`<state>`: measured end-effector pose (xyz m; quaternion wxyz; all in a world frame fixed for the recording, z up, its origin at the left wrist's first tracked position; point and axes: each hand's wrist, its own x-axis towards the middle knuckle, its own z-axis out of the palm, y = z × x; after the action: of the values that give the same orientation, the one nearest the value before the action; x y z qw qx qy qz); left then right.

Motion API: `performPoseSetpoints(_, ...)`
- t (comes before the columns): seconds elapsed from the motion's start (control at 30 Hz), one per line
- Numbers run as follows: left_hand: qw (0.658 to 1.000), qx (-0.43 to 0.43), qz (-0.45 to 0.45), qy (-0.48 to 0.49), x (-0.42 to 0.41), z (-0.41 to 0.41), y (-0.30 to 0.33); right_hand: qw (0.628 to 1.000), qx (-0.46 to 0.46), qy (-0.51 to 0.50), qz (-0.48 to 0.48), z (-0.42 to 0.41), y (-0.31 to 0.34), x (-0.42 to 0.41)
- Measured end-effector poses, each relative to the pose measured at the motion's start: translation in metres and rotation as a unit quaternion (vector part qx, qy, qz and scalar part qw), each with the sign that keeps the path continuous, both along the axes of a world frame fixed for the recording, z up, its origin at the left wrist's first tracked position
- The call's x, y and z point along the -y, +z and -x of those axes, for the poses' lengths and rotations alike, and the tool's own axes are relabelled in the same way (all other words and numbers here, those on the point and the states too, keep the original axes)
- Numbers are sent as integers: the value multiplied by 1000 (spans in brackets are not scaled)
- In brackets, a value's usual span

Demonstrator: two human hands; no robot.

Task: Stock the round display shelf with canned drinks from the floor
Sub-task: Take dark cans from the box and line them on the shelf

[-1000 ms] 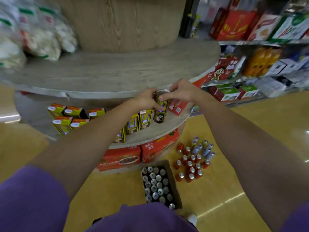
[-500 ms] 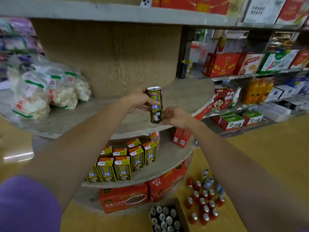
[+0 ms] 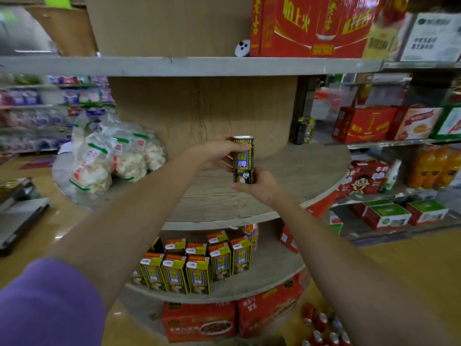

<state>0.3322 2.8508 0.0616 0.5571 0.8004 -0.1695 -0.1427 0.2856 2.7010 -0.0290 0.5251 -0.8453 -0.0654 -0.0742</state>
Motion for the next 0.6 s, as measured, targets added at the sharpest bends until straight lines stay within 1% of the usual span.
performPoseSetpoints(0.2, 1000, 19, 11, 19, -18, -7, -3, 1000, -2, 18, 4, -12, -9, -20)
performPoseSetpoints(0.33, 997, 34, 24, 59, -34, -27, -5, 1000, -9, 8, 20, -29, -14, -35)
performPoseSetpoints(0.47, 994, 69, 15, 87, -58, -50, -2, 998, -28, 15, 50, -58, -16, -57)
performPoseSetpoints(0.6, 993, 68, -8, 96, -95, -87, -5, 995, -49, 35, 85, -95, -7, -87)
